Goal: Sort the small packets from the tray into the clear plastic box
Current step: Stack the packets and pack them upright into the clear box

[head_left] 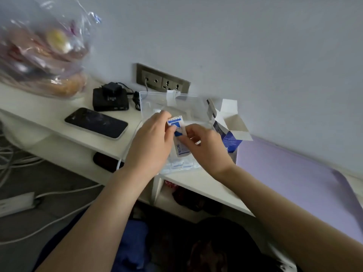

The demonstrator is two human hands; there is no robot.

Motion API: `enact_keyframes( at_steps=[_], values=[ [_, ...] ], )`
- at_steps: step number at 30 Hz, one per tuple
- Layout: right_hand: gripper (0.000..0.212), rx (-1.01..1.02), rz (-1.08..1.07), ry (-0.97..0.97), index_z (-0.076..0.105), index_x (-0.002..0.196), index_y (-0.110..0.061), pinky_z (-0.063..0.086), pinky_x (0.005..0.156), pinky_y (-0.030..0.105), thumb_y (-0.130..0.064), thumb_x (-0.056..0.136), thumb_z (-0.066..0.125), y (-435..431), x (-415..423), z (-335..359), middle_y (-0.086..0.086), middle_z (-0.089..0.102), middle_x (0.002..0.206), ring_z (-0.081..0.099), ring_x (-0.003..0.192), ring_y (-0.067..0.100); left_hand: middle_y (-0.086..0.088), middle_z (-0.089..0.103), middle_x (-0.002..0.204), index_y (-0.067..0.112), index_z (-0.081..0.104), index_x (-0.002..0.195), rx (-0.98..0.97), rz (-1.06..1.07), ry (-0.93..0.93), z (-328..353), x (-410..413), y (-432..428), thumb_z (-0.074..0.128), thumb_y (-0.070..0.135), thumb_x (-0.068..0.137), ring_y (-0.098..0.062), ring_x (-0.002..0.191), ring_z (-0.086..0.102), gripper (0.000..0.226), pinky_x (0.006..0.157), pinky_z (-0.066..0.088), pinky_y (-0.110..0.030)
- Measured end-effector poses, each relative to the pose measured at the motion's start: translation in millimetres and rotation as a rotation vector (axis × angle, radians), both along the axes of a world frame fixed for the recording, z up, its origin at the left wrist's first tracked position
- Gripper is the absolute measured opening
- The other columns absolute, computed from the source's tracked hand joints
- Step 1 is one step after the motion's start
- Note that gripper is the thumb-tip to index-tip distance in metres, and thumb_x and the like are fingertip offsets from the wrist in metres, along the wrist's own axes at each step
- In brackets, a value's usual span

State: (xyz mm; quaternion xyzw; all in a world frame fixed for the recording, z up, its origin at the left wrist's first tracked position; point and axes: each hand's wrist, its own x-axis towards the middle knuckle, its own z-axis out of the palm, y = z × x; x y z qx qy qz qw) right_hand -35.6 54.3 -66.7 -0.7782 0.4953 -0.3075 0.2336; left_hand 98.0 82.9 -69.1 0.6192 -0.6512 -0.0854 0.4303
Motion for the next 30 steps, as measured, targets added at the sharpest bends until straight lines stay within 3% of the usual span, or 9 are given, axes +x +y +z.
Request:
enact_keyframes(
  at_steps=[2, 6, 10, 14, 18, 20, 23, 27, 30],
  values=[
    [0.008, 0.05, -0.006, -0.027, 0.065, 0.087, -0.014, 0.043, 0.061, 0.014, -0.02, 0.088, 0.061, -9.1, 11.9, -2.4, -0.007, 0.062, 0.073, 0.055, 0.062, 0.004, -0.008, 0.055, 0.104, 0.006, 0.053, 0.106, -0.001, 0.042, -0.06, -4.8, 14.6, -0.4, 0.051, 0.014, 0.094, -0.025, 0.095, 0.053, 0.015, 0.083, 0.044, -0.043],
    [0.015, 0.301, -0.066, -0.058, 0.067, 0.097, -0.007, 0.054, 0.066, 0.027, -0.017, 0.089, 0.059, -23.4, 29.3, -4.1, 0.007, 0.07, 0.089, 0.062, 0.069, 0.014, -0.003, 0.047, 0.127, 0.014, 0.046, 0.124, 0.189, 0.121, -0.198, -17.2, 42.1, 3.2, 0.049, 0.02, 0.095, -0.023, 0.116, 0.042, 0.029, 0.091, 0.034, -0.039],
    [0.017, 0.439, -0.073, 0.051, 0.07, 0.099, -0.006, 0.057, 0.078, 0.034, -0.016, 0.088, 0.06, -31.5, 39.7, -11.7, 0.011, 0.071, 0.095, 0.069, 0.08, 0.024, 0.001, 0.041, 0.137, 0.02, 0.036, 0.136, 0.376, 0.1, -0.317, -27.1, 51.8, 5.3, 0.042, 0.027, 0.098, -0.022, 0.122, 0.037, 0.039, 0.092, 0.033, -0.039],
    [0.015, 0.486, -0.068, 0.153, 0.071, 0.089, -0.01, 0.056, 0.082, 0.037, -0.022, 0.087, 0.062, -38.1, 56.0, -17.4, 0.012, 0.073, 0.089, 0.07, 0.081, 0.024, 0.006, 0.04, 0.14, 0.023, 0.036, 0.139, 0.422, 0.065, -0.335, -28.5, 54.4, 4.2, 0.036, 0.029, 0.101, -0.021, 0.127, 0.034, 0.039, 0.099, 0.032, -0.041],
    [0.021, 0.488, -0.038, 0.295, 0.07, 0.088, -0.005, 0.051, 0.063, 0.02, -0.022, 0.09, 0.058, -42.4, 71.5, -19.7, 0.011, 0.071, 0.079, 0.062, 0.059, 0.014, 0.003, 0.039, 0.14, 0.022, 0.034, 0.14, 0.436, 0.054, -0.35, -28.4, 53.5, 2.1, 0.037, 0.028, 0.1, -0.021, 0.128, 0.033, 0.04, 0.1, 0.032, -0.041],
    [0.025, 0.448, -0.016, 0.427, 0.066, 0.086, -0.004, 0.042, 0.048, 0.014, -0.025, 0.092, 0.054, -41.7, 77.4, -19.9, 0.008, 0.066, 0.075, 0.061, 0.062, 0.014, 0.001, 0.039, 0.139, 0.022, 0.033, 0.141, 0.441, 0.053, -0.365, -29.2, 53.5, 0.9, 0.038, 0.026, 0.1, -0.022, 0.127, 0.033, 0.042, 0.1, 0.032, -0.04],
    [0.029, 0.393, 0.002, 0.545, 0.062, 0.098, 0.002, 0.036, 0.051, 0.017, -0.025, 0.094, 0.052, -42.3, 82.0, -21.2, 0.013, 0.065, 0.092, 0.063, 0.085, 0.023, -0.001, 0.039, 0.138, 0.021, 0.034, 0.14, 0.44, 0.056, -0.357, -29.2, 53.4, -0.2, 0.038, 0.025, 0.1, -0.023, 0.127, 0.033, 0.041, 0.1, 0.031, -0.04],
    [0.038, 0.294, 0.001, 0.734, 0.047, 0.068, -0.006, 0.03, 0.048, 0.017, -0.03, 0.097, 0.046, -41.8, 83.6, -22.1, 0.001, 0.043, 0.066, 0.045, 0.063, 0.016, -0.002, 0.037, 0.138, 0.02, 0.034, 0.14, 0.444, 0.062, -0.356, -29.1, 53.3, -0.7, 0.038, 0.025, 0.1, -0.024, 0.127, 0.032, 0.041, 0.1, 0.031, -0.039],
    [0.03, 0.267, 0.016, 0.786, 0.052, 0.079, -0.005, 0.033, 0.051, 0.021, -0.022, 0.099, 0.04, -41.5, 85.1, -21.7, 0.002, 0.04, 0.07, 0.045, 0.07, 0.018, -0.003, 0.037, 0.139, 0.02, 0.032, 0.142, 0.443, 0.07, -0.364, -29.3, 52.4, -0.7, 0.039, 0.023, 0.1, -0.024, 0.127, 0.032, 0.042, 0.101, 0.031, -0.038]
  ],
)
